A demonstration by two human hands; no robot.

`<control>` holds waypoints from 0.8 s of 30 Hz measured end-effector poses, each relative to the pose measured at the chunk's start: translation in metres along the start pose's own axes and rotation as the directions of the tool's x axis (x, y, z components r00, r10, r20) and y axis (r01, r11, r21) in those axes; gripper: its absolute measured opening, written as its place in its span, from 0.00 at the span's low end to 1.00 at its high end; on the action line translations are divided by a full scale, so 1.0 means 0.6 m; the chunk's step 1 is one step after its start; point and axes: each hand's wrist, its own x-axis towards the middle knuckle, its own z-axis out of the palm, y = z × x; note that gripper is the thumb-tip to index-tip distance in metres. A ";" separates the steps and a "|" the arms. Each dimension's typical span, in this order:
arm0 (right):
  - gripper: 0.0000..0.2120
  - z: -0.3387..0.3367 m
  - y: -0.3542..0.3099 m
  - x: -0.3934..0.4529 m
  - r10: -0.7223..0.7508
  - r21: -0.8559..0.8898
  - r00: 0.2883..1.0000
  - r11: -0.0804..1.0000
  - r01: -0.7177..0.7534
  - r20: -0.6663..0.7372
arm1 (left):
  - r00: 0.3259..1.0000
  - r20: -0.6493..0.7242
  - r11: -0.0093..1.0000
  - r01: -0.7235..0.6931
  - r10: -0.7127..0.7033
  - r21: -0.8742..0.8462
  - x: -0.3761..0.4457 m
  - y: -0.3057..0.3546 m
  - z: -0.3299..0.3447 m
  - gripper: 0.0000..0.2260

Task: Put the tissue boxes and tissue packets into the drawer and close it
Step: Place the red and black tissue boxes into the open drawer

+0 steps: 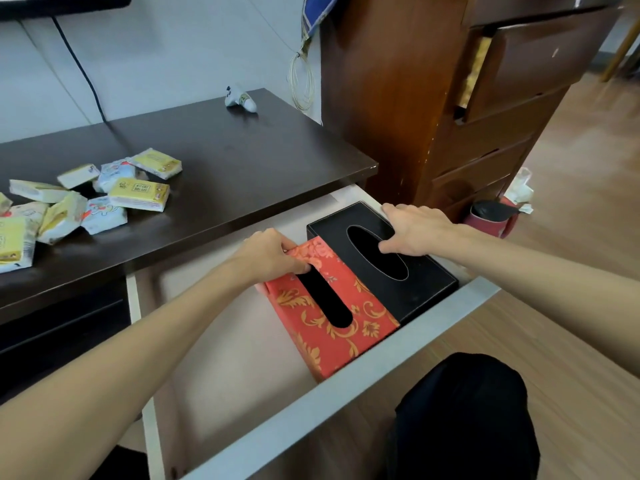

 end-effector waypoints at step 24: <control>0.22 0.000 -0.024 0.041 -0.326 0.200 0.944 0.923 0.328 -0.040 | 0.999 -0.025 0.994 0.025 -0.027 -0.104 -0.025 0.005 0.018 0.08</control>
